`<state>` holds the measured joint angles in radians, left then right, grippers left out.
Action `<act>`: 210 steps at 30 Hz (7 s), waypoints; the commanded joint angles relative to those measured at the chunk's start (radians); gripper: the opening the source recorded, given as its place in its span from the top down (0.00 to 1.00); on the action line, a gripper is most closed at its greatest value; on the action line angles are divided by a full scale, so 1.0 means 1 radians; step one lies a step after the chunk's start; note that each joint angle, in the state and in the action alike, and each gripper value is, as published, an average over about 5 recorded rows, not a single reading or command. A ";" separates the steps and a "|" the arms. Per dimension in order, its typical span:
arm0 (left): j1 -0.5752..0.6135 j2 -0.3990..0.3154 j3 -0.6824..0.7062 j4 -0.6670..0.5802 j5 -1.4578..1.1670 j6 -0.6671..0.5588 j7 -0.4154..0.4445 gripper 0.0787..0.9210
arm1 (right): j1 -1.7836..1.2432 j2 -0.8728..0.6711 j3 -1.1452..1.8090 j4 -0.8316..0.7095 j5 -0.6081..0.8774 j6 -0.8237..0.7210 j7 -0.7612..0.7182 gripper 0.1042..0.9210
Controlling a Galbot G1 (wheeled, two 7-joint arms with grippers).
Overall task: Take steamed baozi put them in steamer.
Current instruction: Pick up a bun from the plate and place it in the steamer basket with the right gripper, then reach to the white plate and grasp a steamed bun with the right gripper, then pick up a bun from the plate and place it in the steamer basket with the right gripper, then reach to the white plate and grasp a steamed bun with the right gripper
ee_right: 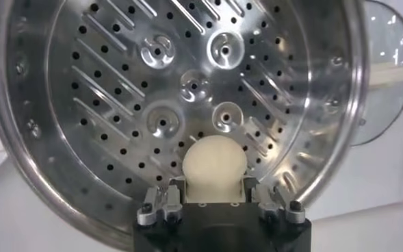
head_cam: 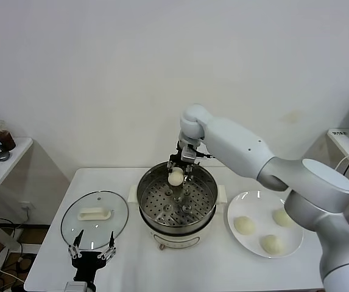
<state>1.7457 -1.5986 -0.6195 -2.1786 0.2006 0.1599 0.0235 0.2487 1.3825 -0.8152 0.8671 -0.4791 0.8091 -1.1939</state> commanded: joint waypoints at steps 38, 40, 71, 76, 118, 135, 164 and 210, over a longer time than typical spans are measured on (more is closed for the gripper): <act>-0.027 0.032 0.015 0.017 -0.009 0.016 0.023 0.12 | 0.086 -0.756 0.101 0.462 0.660 -1.215 -0.096 0.12; -0.027 0.037 0.012 0.016 -0.013 0.018 0.023 0.12 | 0.070 -0.795 0.086 0.486 0.613 -1.223 -0.111 0.12; -0.019 0.039 -0.007 0.028 -0.010 0.026 0.028 0.12 | -0.393 -0.644 0.133 0.498 0.332 -1.189 -0.043 0.12; -0.019 0.036 -0.005 0.030 -0.009 0.026 0.029 0.12 | -0.404 -0.648 0.140 0.494 0.298 -1.183 -0.051 0.12; -0.035 0.033 0.010 0.045 -0.002 0.029 0.030 0.12 | -0.380 -0.692 0.172 0.490 0.312 -1.201 -0.037 0.68; -0.051 0.036 0.020 0.034 -0.002 0.040 0.026 0.12 | 0.327 -0.642 -0.290 0.585 0.676 -1.286 -0.111 0.70; -0.058 0.029 0.021 -0.006 -0.027 0.069 0.031 0.12 | 0.228 -0.014 -0.348 0.339 0.843 -1.489 0.052 0.69; -0.054 0.001 0.038 -0.016 -0.028 0.083 0.036 0.12 | 0.312 -0.487 -0.247 0.595 0.843 -1.449 0.028 0.12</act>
<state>1.6911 -1.5969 -0.5818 -2.1931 0.1728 0.2417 0.0592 0.5004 1.1355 -1.0908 1.3367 0.3393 -0.6536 -1.1468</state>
